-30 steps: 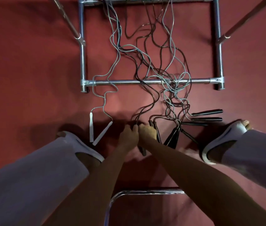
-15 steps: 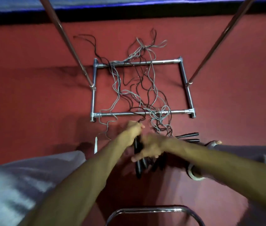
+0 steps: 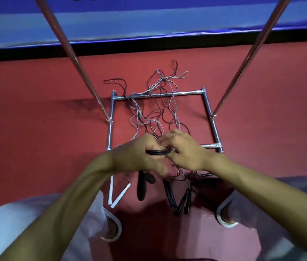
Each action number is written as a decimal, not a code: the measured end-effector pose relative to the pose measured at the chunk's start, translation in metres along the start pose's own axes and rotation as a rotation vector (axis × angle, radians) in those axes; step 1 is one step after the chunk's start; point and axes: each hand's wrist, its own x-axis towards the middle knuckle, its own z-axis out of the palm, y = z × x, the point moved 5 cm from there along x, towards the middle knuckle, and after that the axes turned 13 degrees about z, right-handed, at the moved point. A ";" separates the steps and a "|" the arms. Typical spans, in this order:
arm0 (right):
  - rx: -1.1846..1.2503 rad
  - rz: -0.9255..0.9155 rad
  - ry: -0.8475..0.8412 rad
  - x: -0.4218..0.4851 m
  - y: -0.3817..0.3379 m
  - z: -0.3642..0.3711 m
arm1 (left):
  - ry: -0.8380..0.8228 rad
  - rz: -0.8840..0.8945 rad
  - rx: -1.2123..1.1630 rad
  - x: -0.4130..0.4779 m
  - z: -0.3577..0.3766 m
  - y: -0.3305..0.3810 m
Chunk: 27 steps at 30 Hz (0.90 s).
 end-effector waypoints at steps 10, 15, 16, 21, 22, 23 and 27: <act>0.423 0.412 -0.125 0.021 0.012 -0.020 | 0.429 -0.253 1.006 -0.010 -0.072 -0.036; 1.029 0.164 -0.323 -0.017 -0.050 -0.059 | 0.242 -0.042 0.453 0.016 -0.021 -0.039; 1.173 0.188 -0.365 -0.020 -0.056 -0.068 | 0.275 0.009 0.393 0.021 -0.011 -0.043; 1.005 0.534 -0.248 -0.008 -0.019 -0.119 | 0.580 -0.046 0.057 0.038 0.003 -0.032; 1.051 0.615 -0.182 -0.006 -0.005 -0.127 | 0.602 0.004 -0.096 0.040 -0.003 -0.024; 1.118 0.676 -0.075 -0.004 0.009 -0.133 | 0.624 0.032 -0.269 0.038 -0.012 -0.015; 1.049 0.541 0.079 0.012 0.013 -0.117 | 0.505 0.189 -0.777 0.025 -0.042 0.018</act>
